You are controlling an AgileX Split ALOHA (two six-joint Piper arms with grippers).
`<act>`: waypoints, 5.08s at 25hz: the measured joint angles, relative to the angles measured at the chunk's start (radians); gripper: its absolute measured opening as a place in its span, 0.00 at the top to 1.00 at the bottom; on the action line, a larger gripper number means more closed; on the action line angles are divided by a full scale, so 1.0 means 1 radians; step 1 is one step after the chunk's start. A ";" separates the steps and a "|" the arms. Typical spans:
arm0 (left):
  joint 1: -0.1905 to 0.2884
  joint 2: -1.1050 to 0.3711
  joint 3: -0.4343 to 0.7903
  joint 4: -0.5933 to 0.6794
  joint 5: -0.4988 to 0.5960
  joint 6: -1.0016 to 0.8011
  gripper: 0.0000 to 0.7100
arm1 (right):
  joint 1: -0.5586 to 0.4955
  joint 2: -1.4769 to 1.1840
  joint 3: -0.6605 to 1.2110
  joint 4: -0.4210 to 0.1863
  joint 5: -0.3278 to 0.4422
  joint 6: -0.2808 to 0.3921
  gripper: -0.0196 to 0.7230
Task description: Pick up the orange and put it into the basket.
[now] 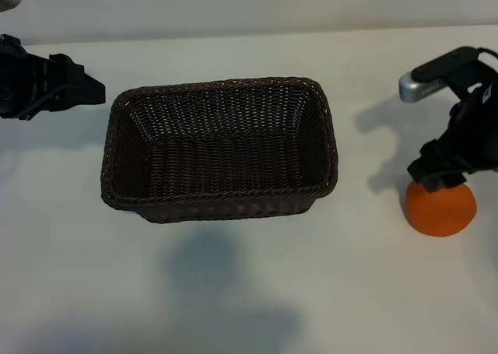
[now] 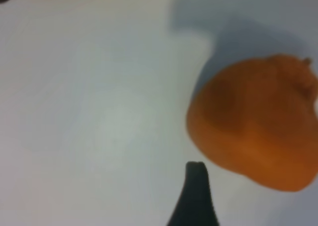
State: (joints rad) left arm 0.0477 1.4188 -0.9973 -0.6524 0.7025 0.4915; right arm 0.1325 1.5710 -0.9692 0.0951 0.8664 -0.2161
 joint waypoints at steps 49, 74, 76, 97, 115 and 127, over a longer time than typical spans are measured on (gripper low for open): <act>0.000 0.000 0.000 0.000 0.000 0.003 0.17 | 0.000 0.042 -0.074 0.058 -0.037 0.076 0.91; 0.000 0.000 0.000 -0.001 0.000 0.001 0.17 | 0.040 0.008 -0.221 0.181 0.024 0.027 0.91; 0.000 0.000 0.000 -0.001 0.000 0.001 0.17 | 0.073 0.008 -0.241 0.185 0.025 0.021 0.91; 0.000 0.000 0.000 -0.002 0.002 0.005 0.17 | 0.349 0.280 -0.569 0.209 0.076 0.016 0.91; 0.000 0.000 0.000 -0.025 0.002 0.004 0.17 | 0.349 0.478 -0.575 0.244 -0.020 -0.055 0.89; 0.000 0.000 0.000 -0.025 0.001 0.004 0.17 | 0.349 0.447 -0.577 0.264 -0.018 -0.032 0.04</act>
State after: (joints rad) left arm 0.0477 1.4188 -0.9973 -0.6771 0.7032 0.4956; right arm 0.4812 2.0176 -1.5457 0.3589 0.8484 -0.2485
